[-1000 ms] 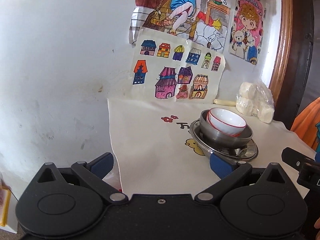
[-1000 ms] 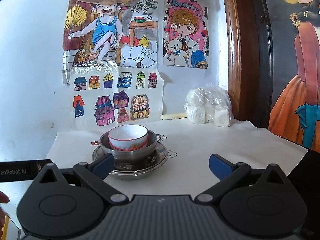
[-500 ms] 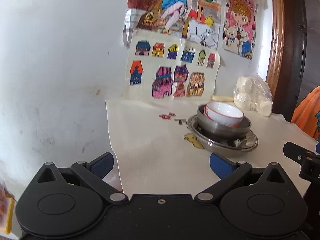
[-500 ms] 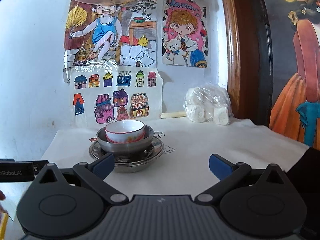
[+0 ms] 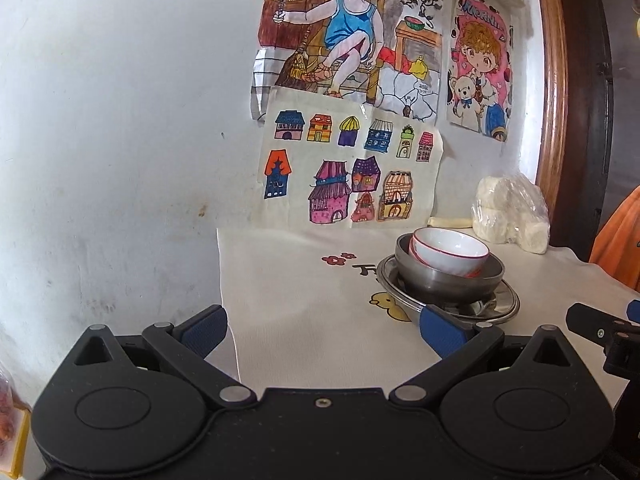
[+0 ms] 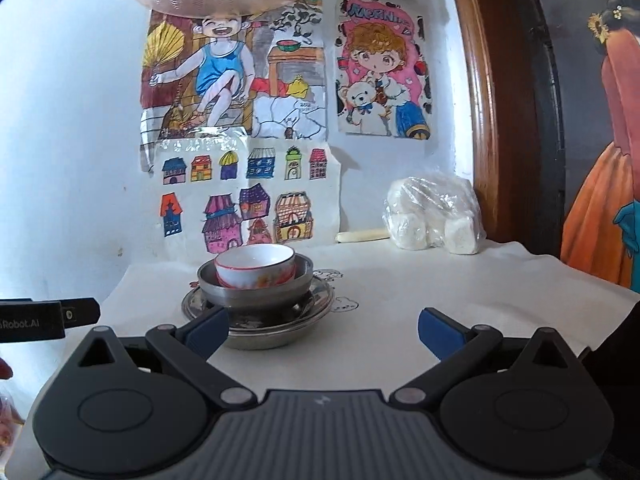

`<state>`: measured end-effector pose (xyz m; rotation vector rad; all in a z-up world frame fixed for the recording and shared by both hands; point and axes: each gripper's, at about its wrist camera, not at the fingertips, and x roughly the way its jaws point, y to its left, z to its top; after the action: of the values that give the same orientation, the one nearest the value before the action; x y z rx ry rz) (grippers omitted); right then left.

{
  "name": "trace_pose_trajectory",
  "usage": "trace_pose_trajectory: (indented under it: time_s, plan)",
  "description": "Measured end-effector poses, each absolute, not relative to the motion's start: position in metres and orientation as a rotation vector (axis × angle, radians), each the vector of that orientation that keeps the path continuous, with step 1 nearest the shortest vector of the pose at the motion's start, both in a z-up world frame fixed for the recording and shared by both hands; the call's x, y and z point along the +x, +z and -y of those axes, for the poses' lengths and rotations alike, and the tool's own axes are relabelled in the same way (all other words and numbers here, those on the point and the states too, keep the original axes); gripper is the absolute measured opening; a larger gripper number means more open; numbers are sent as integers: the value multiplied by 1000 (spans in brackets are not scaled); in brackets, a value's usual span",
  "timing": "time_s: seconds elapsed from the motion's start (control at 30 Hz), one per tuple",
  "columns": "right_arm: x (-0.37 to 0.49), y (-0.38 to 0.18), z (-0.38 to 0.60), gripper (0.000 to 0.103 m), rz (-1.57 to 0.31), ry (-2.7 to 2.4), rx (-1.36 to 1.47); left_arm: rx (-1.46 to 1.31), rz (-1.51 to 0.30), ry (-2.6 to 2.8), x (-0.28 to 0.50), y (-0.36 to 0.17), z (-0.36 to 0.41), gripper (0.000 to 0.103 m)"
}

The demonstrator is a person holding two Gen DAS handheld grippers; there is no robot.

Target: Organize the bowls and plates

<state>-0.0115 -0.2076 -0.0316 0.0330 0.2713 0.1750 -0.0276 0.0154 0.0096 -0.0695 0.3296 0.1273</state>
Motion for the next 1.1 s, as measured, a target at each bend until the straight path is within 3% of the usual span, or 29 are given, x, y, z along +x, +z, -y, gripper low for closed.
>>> trace_pose_trajectory:
  time_s: [1.1]
  plan:
    - [-23,-38,207,103,-286,165,42,-76,-367,118,-36,-3,-8,102]
